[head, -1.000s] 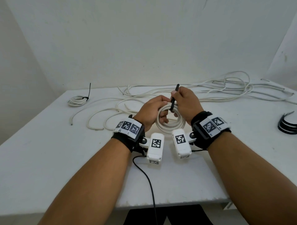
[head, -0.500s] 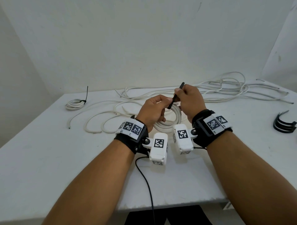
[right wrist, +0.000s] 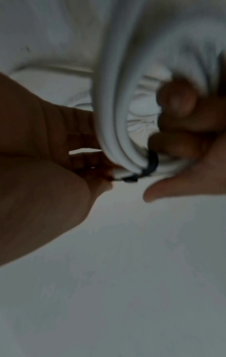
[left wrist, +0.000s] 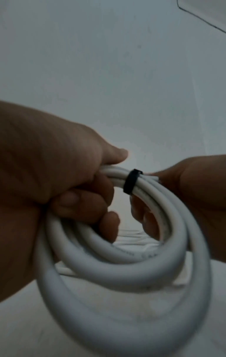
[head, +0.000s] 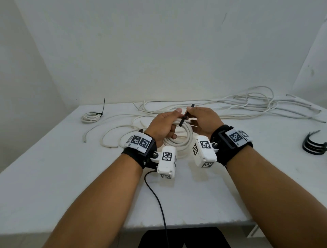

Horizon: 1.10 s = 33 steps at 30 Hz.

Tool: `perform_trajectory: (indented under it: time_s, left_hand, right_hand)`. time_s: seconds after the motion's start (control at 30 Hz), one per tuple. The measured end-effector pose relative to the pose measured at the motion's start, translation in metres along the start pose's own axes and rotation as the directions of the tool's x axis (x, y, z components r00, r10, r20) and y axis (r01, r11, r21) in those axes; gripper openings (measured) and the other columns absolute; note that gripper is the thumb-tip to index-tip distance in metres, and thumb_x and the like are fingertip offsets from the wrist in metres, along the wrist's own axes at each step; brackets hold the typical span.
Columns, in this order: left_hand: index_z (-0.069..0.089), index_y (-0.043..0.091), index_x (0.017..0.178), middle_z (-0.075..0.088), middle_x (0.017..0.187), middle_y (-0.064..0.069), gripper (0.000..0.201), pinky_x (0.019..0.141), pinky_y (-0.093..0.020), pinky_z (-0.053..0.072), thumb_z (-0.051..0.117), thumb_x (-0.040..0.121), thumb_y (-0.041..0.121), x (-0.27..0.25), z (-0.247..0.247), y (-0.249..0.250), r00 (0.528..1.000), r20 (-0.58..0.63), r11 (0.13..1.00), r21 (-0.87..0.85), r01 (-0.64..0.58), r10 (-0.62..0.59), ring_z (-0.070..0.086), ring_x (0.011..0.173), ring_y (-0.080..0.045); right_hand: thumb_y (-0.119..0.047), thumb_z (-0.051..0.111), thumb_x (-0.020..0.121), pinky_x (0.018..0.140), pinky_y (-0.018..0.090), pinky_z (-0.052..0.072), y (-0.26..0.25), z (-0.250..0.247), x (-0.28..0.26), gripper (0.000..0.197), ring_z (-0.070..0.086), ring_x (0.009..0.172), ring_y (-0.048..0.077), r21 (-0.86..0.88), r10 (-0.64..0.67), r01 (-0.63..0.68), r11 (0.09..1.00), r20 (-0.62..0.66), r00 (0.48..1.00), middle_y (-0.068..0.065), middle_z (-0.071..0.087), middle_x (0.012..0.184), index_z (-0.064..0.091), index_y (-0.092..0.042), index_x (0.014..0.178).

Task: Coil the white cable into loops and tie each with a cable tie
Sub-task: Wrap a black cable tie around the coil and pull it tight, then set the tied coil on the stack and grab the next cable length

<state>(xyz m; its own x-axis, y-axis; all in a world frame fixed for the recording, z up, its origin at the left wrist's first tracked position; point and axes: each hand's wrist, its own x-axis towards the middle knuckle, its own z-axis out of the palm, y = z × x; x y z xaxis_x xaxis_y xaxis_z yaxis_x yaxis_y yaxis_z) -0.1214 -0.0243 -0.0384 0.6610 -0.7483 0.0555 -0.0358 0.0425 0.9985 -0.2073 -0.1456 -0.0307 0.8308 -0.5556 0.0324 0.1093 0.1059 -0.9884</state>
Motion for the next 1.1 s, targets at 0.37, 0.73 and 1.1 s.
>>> perform_trajectory:
  time_s: [0.37, 0.73, 1.1]
  left_hand:
    - [0.072, 0.012, 0.101, 0.034, 0.051, 0.000, 0.071, 0.044, -0.024, 0.040, 0.028, 0.095, 0.067, -0.017, -0.124, 0.024, 0.843, -0.537, 1.000, -0.022, -0.002, -0.010, 0.027, 0.034, -0.011]
    - [0.033, 0.013, 0.133, 0.048, 0.079, -0.008, 0.040, 0.052, -0.024, 0.040, 0.036, 0.095, 0.004, -0.025, -0.229, 0.028, 0.839, -0.538, 0.941, 0.320, 0.115, 0.080, 0.046, 0.060, -0.016]
    - [0.024, 0.002, 0.137, 0.057, 0.123, -0.025, 0.053, 0.087, -0.041, 0.043, 0.055, 0.095, 0.011, 0.029, -0.280, 0.023, 0.882, -0.450, 0.392, 0.843, 0.369, 0.139, 0.058, 0.106, -0.039]
  right_hand:
    - [-0.032, 0.059, 0.094, 0.078, 0.031, 0.050, 0.021, 0.067, -0.029, 0.036, 0.061, 0.096, 0.023, -0.897, 0.257, 0.147, 0.418, 0.272, 0.927, 0.009, 0.065, 0.106, 0.069, -0.001, 0.111]
    - [-0.067, 0.059, 0.083, 0.085, 0.029, 0.034, 0.019, 0.117, -0.032, 0.078, 0.048, 0.125, 0.026, -0.982, 0.450, 0.174, 0.076, 0.189, 0.873, 0.006, 0.048, 0.144, 0.047, -0.014, 0.139]
    - [-0.091, 0.059, 0.050, 0.120, 0.051, 0.010, 0.062, 0.118, -0.006, 0.148, -0.007, 0.151, 0.034, -0.992, 0.419, 0.119, -0.031, 0.095, 0.903, 0.012, -0.010, 0.164, -0.009, -0.012, 0.155]
